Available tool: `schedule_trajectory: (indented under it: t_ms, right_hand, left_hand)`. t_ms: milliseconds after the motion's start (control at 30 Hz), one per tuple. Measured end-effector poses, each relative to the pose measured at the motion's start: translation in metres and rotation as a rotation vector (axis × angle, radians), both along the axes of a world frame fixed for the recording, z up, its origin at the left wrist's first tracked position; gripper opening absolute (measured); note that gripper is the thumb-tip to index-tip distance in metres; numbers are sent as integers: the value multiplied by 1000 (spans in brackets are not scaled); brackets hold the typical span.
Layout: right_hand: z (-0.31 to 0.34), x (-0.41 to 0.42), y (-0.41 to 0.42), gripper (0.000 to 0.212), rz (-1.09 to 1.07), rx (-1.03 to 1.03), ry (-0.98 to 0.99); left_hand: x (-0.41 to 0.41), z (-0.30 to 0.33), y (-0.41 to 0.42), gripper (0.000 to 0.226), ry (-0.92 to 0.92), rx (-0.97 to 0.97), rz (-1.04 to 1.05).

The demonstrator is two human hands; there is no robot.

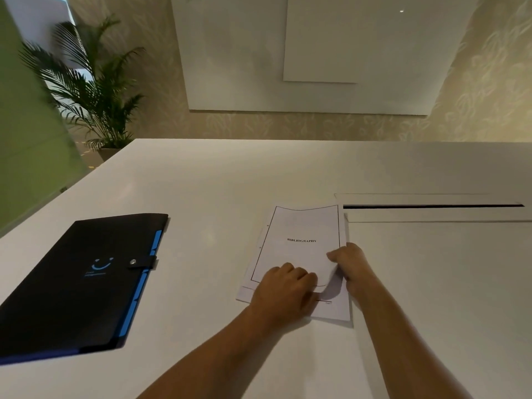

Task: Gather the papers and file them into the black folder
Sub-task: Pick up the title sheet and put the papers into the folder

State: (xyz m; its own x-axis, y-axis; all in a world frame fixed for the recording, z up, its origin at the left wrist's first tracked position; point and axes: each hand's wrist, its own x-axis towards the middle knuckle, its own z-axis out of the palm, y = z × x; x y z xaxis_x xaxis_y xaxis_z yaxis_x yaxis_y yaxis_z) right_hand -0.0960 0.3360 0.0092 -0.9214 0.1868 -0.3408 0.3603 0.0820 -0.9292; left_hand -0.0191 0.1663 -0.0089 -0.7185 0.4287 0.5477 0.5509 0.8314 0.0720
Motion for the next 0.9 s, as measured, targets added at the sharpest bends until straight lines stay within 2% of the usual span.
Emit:
schedule_trajectory:
  t_ms: [100,133,200,267,367,433,500,567,700,800,900]
  right_hand:
    - [10,10,-2,33,42,-28,11]
    - [10,10,-2,35,54,-51,25]
    - [9,12,-2,42,70,-67,58]
    - [7,13,-2,44,89,-72,104]
    - [15,18,-4,41,117,-82,212]
    - [24,22,-7,41,150,-119,290]
    - [34,25,-14,40,189,-139,372]
    - [45,29,-23,39,228,-124,456]
    - [65,32,-34,38,255,-41,627]
    - [80,32,-37,41,274,-12,701]
    - [85,32,-38,50,313,-31,694]
  left_hand:
    - [-2,11,-11,64,-144,-4,3]
    - [-3,14,-16,67,-154,32,2]
    - [-2,19,-25,56,-81,161,83]
    - [-7,23,-39,44,-115,398,274]
    - [-20,28,-70,67,-346,782,460]
    - [-23,43,-86,83,-524,1094,392]
    - [-21,60,-94,81,-666,1287,277]
    - [-19,75,-100,64,-697,1306,156]
    - [-17,97,-102,29,-467,1299,71]
    - [-13,109,-101,31,-357,1273,99]
    - [-8,113,-103,39,-329,1316,86]
